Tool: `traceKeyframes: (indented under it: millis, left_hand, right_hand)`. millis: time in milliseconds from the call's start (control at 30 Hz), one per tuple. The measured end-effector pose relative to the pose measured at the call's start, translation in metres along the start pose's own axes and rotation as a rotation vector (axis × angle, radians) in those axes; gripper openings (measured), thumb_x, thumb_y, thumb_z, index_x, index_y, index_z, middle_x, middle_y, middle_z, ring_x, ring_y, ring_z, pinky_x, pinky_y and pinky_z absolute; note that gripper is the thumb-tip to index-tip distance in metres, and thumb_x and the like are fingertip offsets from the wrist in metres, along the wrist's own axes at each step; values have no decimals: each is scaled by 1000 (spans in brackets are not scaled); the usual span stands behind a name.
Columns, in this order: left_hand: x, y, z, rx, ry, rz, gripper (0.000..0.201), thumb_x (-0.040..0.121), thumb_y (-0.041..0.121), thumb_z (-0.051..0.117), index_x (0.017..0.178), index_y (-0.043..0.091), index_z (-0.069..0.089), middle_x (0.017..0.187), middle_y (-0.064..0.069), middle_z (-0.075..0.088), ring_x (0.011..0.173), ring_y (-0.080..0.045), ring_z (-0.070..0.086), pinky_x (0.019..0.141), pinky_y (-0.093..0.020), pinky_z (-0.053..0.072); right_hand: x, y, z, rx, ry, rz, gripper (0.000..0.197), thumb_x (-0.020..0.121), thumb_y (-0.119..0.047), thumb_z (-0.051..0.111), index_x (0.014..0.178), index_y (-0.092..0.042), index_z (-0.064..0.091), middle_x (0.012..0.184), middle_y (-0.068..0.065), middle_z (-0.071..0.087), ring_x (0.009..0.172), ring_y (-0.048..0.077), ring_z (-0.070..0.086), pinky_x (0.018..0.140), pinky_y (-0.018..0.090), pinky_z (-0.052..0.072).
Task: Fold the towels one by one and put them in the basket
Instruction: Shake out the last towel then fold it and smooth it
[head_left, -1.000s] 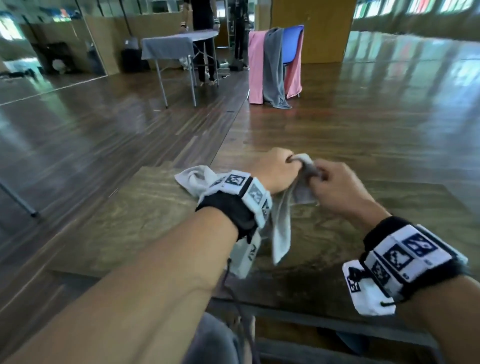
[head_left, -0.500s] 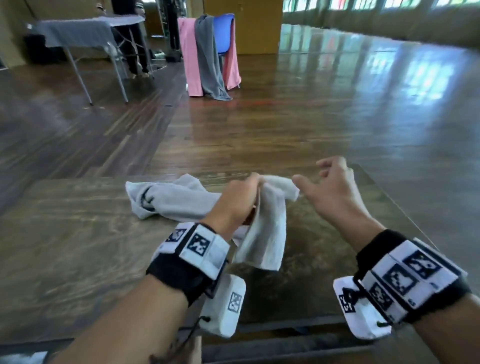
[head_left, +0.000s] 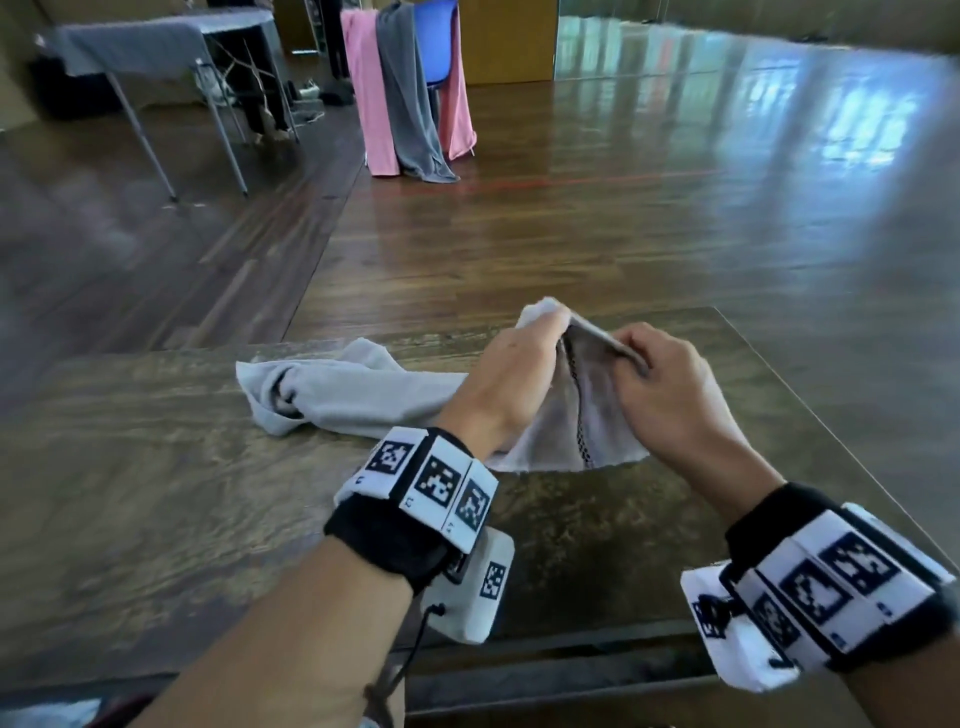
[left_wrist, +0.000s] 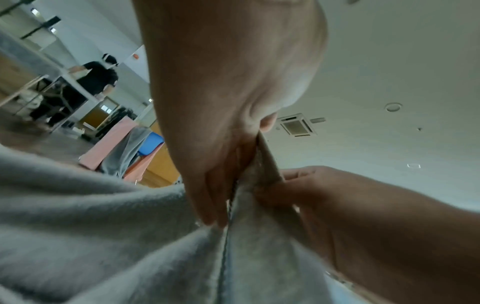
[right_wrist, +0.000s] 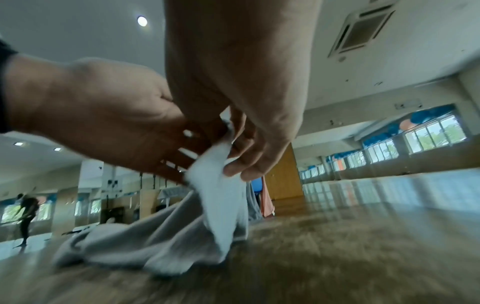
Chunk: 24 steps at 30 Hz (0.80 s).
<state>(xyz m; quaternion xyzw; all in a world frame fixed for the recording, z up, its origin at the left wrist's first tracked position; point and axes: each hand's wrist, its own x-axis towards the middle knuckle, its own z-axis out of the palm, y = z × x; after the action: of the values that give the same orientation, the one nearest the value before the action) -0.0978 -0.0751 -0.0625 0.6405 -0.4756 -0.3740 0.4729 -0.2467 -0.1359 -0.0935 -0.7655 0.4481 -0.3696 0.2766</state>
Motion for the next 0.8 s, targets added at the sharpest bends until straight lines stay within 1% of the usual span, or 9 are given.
traceKeyframes:
  millis: [100, 167, 233, 300, 400, 500, 600, 700, 800]
  left_hand:
    - [5, -9, -10, 108, 85, 54, 27, 98, 32, 48, 84, 25, 70, 81, 10, 70, 84, -10, 64, 74, -33, 46]
    - [8, -14, -12, 257, 111, 155, 20, 95, 22, 52, 102, 24, 71, 94, 8, 73, 91, -8, 66, 80, -32, 51]
    - [8, -17, -14, 335, 197, 228, 20, 91, 21, 60, 110, 21, 68, 102, 7, 72, 96, -7, 65, 87, -32, 53]
    - [8, -20, -18, 336, 217, 320, 35, 86, 18, 67, 120, 25, 60, 117, 4, 63, 105, -7, 59, 88, -27, 51]
    - [5, -22, -20, 517, -4, 448, 68, 78, 3, 70, 135, 34, 50, 142, -1, 36, 123, -14, 45, 95, -24, 45]
    - [3, -23, -22, 659, -72, 489, 46, 78, 10, 76, 121, 21, 65, 132, -2, 51, 118, -23, 48, 101, -40, 43]
    - [3, -26, -33, 715, 38, 481, 16, 76, 30, 81, 88, 22, 73, 104, 2, 64, 98, -20, 54, 87, -41, 48]
    - [5, -34, -48, 728, 201, 388, 35, 70, 43, 82, 58, 20, 60, 89, 1, 61, 81, -16, 54, 71, -38, 50]
    - [2, -39, -66, 715, 289, 297, 40, 67, 52, 80, 56, 19, 60, 86, 2, 57, 74, -13, 55, 64, -38, 51]
  right_hand:
    - [10, 1, -4, 68, -59, 9, 26, 95, -20, 57, 70, -17, 57, 55, -17, 54, 52, 1, 46, 47, 16, 34]
    - [12, 1, -5, 78, -103, -2, 31, 96, -23, 58, 68, -11, 51, 53, -14, 47, 49, 4, 38, 45, 18, 31]
    - [9, -1, -5, 69, -157, -17, 29, 97, -28, 58, 75, -9, 55, 58, -11, 49, 52, 3, 40, 47, 19, 31]
    - [5, -5, -5, 48, -252, -56, 26, 98, -31, 57, 82, -11, 59, 66, -4, 55, 60, 6, 47, 55, 24, 39]
    - [2, -10, -5, 5, -332, -151, 29, 98, -29, 58, 79, -8, 53, 69, 4, 52, 64, 13, 46, 60, 34, 39]
    - [2, -14, -6, -81, -359, -197, 20, 97, -27, 59, 82, -14, 62, 71, 2, 58, 67, 13, 53, 64, 37, 45]
    - [0, -19, -3, -167, -382, -191, 16, 94, -32, 55, 93, -27, 69, 76, -6, 66, 75, 14, 62, 69, 43, 54]
    - [0, -26, -1, -170, -307, -151, 20, 88, -47, 59, 93, -32, 72, 75, -7, 69, 73, 17, 64, 68, 47, 57]
    - [0, -29, -5, -139, -265, -132, 15, 83, -55, 69, 86, -42, 75, 72, -12, 71, 70, 16, 66, 64, 44, 58]
